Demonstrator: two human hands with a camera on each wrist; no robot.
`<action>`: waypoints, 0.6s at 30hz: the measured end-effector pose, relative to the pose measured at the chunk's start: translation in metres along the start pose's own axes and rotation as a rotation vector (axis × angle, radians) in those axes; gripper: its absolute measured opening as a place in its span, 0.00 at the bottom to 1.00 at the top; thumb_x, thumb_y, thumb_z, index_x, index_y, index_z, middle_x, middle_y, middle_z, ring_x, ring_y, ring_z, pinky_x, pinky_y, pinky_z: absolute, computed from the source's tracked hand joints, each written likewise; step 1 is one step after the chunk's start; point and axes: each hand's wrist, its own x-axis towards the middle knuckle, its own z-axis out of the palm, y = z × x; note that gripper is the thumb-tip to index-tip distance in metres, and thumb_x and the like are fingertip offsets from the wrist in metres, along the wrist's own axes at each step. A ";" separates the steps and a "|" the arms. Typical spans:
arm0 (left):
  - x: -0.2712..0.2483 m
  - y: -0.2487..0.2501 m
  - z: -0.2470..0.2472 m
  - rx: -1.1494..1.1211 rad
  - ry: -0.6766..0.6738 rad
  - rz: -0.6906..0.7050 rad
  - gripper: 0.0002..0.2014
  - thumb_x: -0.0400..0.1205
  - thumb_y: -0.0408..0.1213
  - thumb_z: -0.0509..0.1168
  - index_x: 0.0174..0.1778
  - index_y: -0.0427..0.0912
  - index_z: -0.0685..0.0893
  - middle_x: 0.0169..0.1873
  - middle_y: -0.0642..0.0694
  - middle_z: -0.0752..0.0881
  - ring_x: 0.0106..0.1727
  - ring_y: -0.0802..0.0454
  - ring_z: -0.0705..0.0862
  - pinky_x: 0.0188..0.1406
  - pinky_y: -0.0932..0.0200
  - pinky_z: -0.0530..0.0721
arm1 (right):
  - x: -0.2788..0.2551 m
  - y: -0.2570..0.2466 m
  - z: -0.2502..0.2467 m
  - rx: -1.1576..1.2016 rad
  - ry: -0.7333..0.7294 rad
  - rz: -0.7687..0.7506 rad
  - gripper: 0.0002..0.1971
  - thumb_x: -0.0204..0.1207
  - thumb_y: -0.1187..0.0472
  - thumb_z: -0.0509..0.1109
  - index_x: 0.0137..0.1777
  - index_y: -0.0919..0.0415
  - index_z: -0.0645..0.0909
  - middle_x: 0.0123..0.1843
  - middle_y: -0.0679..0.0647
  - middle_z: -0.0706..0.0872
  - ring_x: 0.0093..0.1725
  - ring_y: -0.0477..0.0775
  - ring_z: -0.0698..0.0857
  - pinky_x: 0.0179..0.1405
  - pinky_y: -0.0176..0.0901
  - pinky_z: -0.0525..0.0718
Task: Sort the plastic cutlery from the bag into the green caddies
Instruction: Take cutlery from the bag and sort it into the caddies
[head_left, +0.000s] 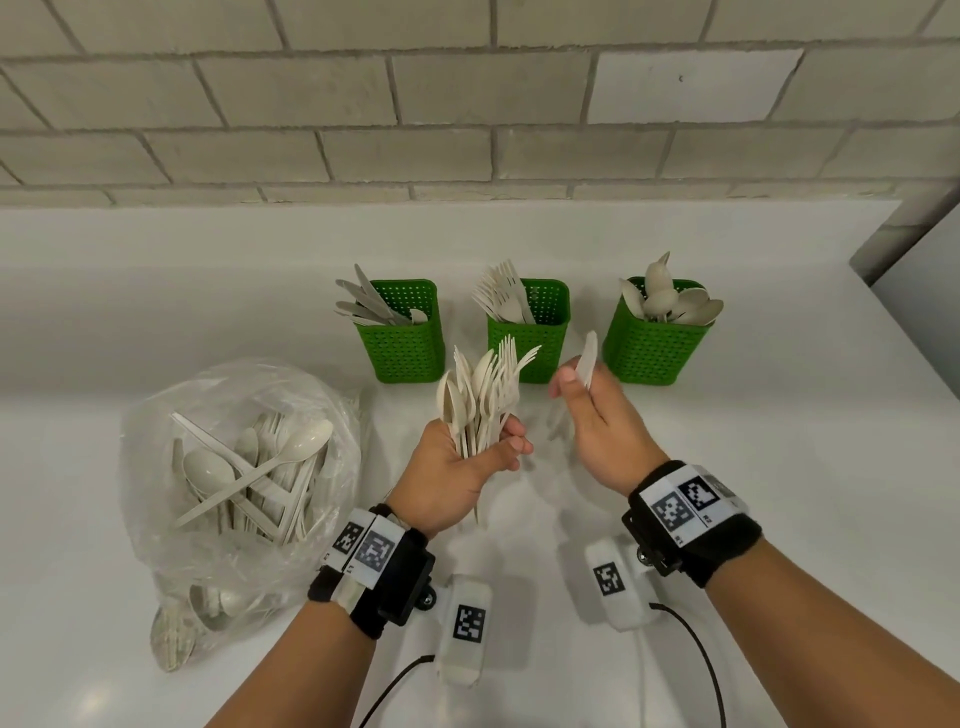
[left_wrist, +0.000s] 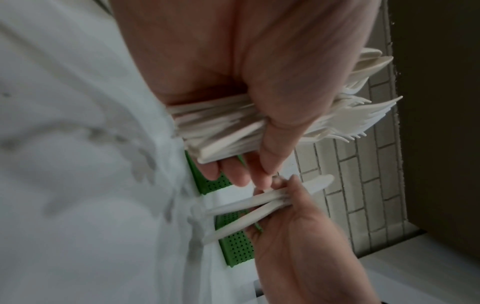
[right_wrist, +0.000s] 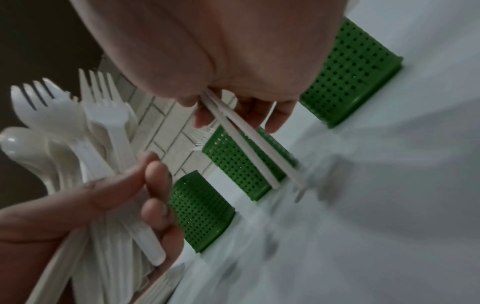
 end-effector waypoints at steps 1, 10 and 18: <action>-0.001 -0.001 -0.002 0.003 0.008 -0.006 0.08 0.79 0.19 0.67 0.43 0.36 0.85 0.35 0.46 0.89 0.45 0.49 0.89 0.46 0.56 0.88 | 0.001 0.001 -0.001 -0.066 -0.008 -0.020 0.17 0.87 0.46 0.47 0.47 0.47 0.76 0.51 0.55 0.78 0.56 0.52 0.74 0.59 0.43 0.69; -0.006 -0.003 -0.014 -0.018 0.125 -0.054 0.08 0.80 0.18 0.65 0.42 0.34 0.85 0.36 0.42 0.88 0.40 0.52 0.88 0.43 0.58 0.87 | 0.033 -0.053 -0.021 0.039 -0.070 0.066 0.18 0.88 0.55 0.56 0.44 0.60 0.85 0.27 0.51 0.81 0.23 0.42 0.80 0.29 0.35 0.79; -0.002 0.008 -0.031 -0.284 0.279 -0.029 0.04 0.80 0.21 0.65 0.46 0.32 0.82 0.36 0.40 0.89 0.37 0.43 0.88 0.48 0.47 0.85 | 0.107 -0.135 -0.002 0.087 0.045 -0.155 0.10 0.79 0.53 0.72 0.46 0.59 0.88 0.32 0.50 0.89 0.27 0.42 0.88 0.31 0.41 0.89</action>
